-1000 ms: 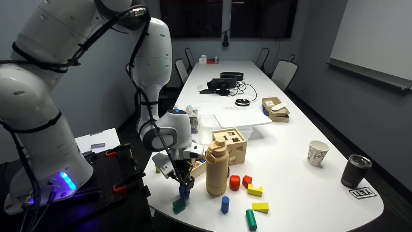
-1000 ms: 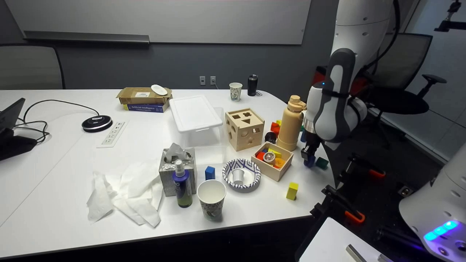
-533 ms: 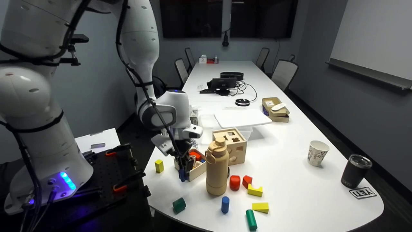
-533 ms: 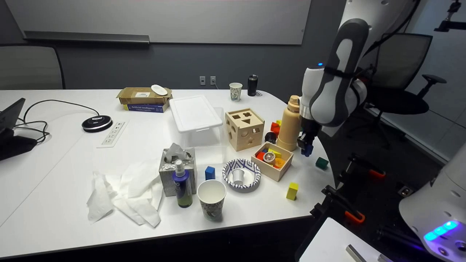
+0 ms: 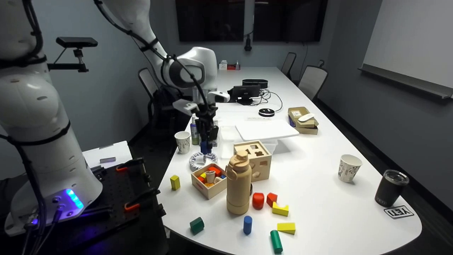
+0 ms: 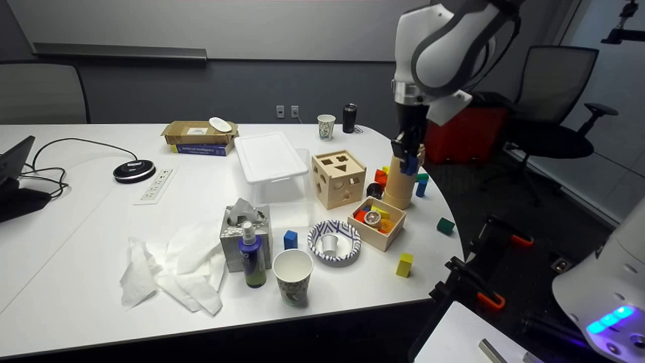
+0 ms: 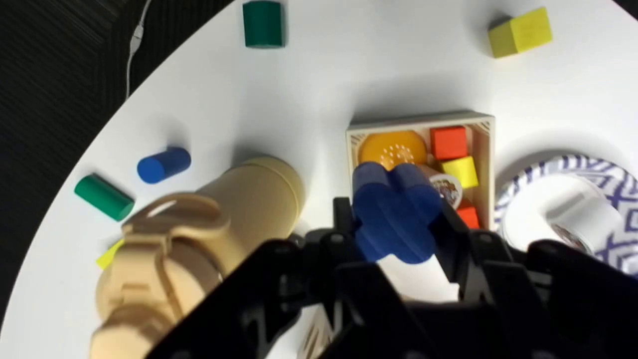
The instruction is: Place the blue square block inside the shape sorter box
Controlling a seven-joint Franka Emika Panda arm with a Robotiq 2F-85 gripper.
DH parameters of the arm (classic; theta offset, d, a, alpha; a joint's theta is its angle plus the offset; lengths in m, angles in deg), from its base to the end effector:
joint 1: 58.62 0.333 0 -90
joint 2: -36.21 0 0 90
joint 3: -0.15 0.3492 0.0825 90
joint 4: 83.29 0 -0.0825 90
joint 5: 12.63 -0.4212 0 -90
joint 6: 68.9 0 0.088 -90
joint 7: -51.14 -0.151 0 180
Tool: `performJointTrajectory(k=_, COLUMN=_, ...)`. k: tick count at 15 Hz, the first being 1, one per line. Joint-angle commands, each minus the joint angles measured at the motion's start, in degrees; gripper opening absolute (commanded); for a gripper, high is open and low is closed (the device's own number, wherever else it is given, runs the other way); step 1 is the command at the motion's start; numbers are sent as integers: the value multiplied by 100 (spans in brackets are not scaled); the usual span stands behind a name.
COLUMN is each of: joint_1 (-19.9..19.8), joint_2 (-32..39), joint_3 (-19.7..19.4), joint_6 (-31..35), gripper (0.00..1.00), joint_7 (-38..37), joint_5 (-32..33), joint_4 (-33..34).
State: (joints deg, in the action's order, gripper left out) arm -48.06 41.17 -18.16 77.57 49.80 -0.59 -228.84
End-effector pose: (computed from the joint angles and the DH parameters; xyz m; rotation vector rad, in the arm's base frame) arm 0.4645 -0.0686 0.1932 3.0061 0.0314 -0.1141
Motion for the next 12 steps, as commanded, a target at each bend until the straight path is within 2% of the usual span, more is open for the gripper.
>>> performJointTrajectory(k=1, joint_1=-573, joint_2=-384, joint_3=773, joint_6=-899, gripper=17, joint_7=143, joint_5=-471, joint_4=754)
performJointTrajectory(k=4, joint_1=-893, joint_2=-303, joint_3=1037, joint_6=-1207, gripper=17, joint_7=198, joint_5=-690, joint_4=1473)
performJointTrajectory(k=12, joint_1=-1483, joint_2=661, joint_3=1096, joint_6=-1403, gripper=17, joint_7=557, joint_5=-1260, joint_4=3299)
